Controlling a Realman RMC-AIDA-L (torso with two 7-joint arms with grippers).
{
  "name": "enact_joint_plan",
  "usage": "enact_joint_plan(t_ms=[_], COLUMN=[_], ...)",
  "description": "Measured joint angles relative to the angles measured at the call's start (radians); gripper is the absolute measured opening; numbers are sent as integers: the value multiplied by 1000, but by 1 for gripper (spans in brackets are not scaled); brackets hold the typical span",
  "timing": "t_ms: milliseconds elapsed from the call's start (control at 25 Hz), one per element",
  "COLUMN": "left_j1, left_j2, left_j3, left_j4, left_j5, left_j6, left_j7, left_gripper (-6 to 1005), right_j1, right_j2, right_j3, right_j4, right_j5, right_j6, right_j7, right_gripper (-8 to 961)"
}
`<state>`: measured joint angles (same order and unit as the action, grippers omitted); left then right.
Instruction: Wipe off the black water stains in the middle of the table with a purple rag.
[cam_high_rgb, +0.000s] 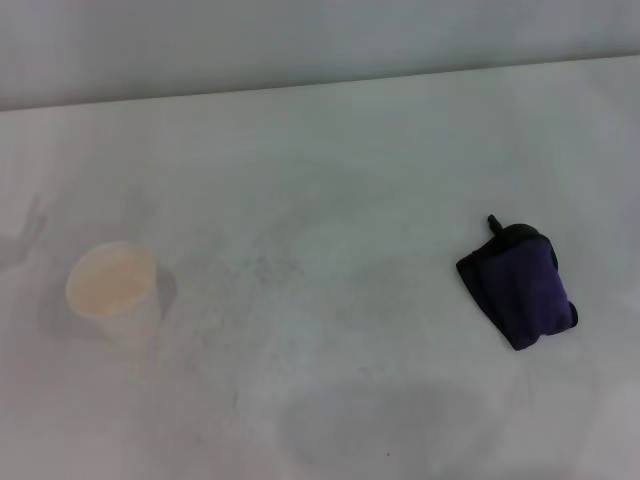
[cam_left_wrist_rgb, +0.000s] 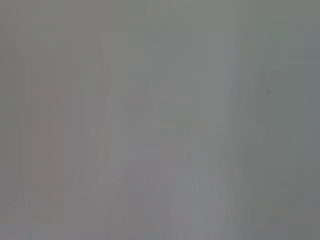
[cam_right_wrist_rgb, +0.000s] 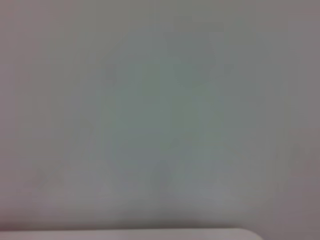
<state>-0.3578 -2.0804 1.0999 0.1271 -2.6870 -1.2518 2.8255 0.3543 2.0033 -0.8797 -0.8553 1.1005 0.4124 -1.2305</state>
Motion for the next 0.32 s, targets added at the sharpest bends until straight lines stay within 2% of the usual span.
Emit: enact_joint_plan(t_ms=[160, 320], left_j1=[-8, -8], left_j2=[-4, -6], left_j3=[3, 7], left_j4=[-3, -7], left_j5=[-11, -12], left_j6=[1, 1], left_j7=[-1, -1], left_gripper=[892, 892], right_j1=[0, 0], right_j2=[-3, -3], right_j3=[0, 3], right_j4=[71, 116], right_j5=[255, 420], right_j6=[-22, 21], right_j7=[-230, -397], right_gripper=[333, 333])
